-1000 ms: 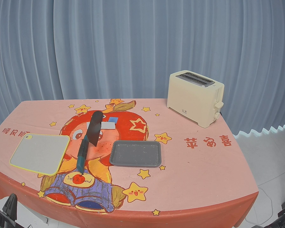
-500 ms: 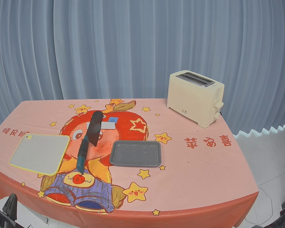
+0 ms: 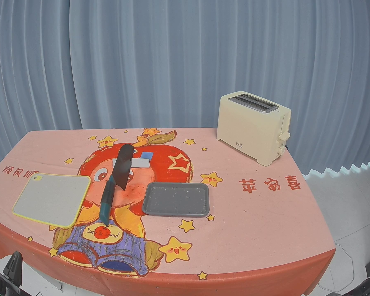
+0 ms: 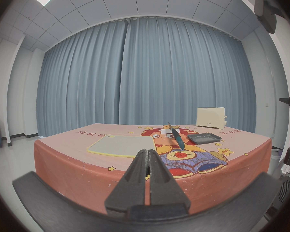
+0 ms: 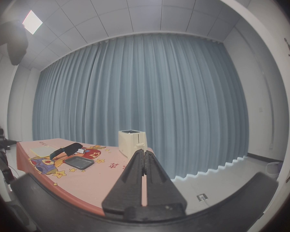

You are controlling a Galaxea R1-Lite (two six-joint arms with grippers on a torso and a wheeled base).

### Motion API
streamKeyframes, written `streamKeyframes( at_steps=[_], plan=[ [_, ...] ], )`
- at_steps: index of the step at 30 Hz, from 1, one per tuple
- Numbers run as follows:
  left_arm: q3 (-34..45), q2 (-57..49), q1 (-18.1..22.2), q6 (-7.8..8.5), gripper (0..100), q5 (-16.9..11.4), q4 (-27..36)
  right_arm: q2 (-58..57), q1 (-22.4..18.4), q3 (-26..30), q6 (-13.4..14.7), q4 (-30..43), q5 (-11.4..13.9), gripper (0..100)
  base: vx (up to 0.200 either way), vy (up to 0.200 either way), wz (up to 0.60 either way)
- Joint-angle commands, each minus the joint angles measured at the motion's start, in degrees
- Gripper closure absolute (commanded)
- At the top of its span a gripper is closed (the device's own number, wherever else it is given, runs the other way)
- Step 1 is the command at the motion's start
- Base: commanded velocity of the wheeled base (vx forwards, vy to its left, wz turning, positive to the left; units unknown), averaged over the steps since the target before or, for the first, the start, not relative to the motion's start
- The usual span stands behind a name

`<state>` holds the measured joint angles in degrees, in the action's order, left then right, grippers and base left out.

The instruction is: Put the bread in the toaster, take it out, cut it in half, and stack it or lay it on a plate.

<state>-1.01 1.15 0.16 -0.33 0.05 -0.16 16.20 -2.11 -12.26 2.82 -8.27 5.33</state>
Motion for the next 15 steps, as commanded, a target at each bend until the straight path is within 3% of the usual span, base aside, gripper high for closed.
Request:
streamKeyframes(
  at_steps=[1, 3, 8, 12, 13, 15],
  plan=[
    [1.01, 0.08, 0.02, -0.02, 100, 0.04, -0.02, 20.27, -0.35, -7.25, 1.23, -0.79, 4.96, 100, 0.0, 0.0, 0.0],
    [1.01, 0.08, 0.02, -0.02, 100, 0.04, -0.02, 21.68, -0.35, -7.86, 1.14, -1.05, 5.04, 100, 0.0, 0.0, 0.0],
    [1.01, 0.08, 0.02, -0.02, 100, 0.04, -0.02, 35.39, 0.26, -9.53, -0.88, -10.89, 5.31, 100, 0.0, 0.0, 0.0],
    [1.01, 0.08, 0.02, -0.02, 100, 0.04, -0.02, 43.48, 0.61, -9.88, -1.32, -17.57, 7.24, 100, 0.0, 0.0, 0.0],
    [1.01, 0.08, 0.02, -0.02, 100, 0.04, -0.02, 48.22, 0.61, -10.68, -0.97, -20.91, 9.7, 100, 0.0, 0.0, 0.0],
    [1.01, 0.08, 0.02, -0.02, 100, 0.04, -0.02, 52.35, 0.61, -11.47, -0.97, -22.5, 10.49, 100, 0.0, 0.0, 0.0]
  ],
)
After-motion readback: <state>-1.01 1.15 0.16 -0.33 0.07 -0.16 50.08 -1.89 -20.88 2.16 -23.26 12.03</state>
